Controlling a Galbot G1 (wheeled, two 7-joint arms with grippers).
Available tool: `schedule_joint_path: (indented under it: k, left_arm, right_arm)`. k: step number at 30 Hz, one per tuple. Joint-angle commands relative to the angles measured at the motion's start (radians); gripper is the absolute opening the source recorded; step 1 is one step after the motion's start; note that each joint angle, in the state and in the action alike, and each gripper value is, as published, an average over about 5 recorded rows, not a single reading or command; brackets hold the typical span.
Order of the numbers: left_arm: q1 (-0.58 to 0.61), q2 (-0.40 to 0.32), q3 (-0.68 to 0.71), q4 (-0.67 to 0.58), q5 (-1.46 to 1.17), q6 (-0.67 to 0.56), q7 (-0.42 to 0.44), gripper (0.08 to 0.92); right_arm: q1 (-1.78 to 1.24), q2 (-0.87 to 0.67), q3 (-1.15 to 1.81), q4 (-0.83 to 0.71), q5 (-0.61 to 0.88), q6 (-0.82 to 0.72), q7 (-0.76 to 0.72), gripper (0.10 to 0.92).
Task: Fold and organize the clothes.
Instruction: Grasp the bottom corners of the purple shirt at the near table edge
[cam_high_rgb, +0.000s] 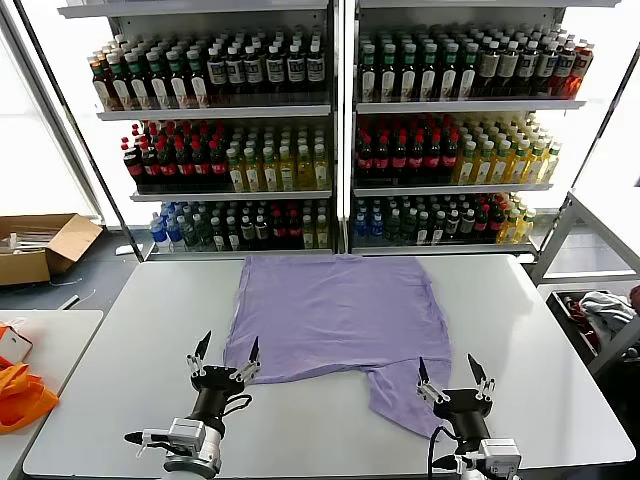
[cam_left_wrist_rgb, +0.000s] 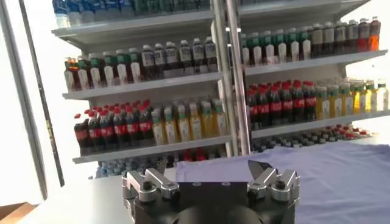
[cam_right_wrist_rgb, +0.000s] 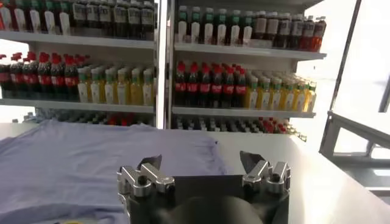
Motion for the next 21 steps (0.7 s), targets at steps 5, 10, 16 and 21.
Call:
schedule_joint_path:
  k: [5, 10, 16, 21]
  left_arm:
    - [-0.013, 0.033, -0.002, 0.057, -0.036, 0.139, 0.015, 0.823]
    - [-0.013, 0.041, 0.005, 0.065, -0.042, 0.156, 0.019, 0.823]
    - [-0.021, 0.052, 0.007, 0.076, -0.090, 0.188, 0.017, 0.823]
    - [-0.034, 0.051, -0.003, 0.090, -0.126, 0.199, 0.007, 0.822]
  right_arm:
    - [-0.020, -0.001, -0.043, -0.012, 0.053, -0.048, 0.053, 0.823]
    - [-0.021, 0.009, -0.055, -0.025, 0.057, -0.064, 0.077, 0.823]
    - [-0.021, 0.017, -0.050, -0.039, 0.051, -0.067, 0.094, 0.823]
    - [-0.030, 0.023, -0.058, -0.049, 0.050, -0.064, 0.104, 0.823]
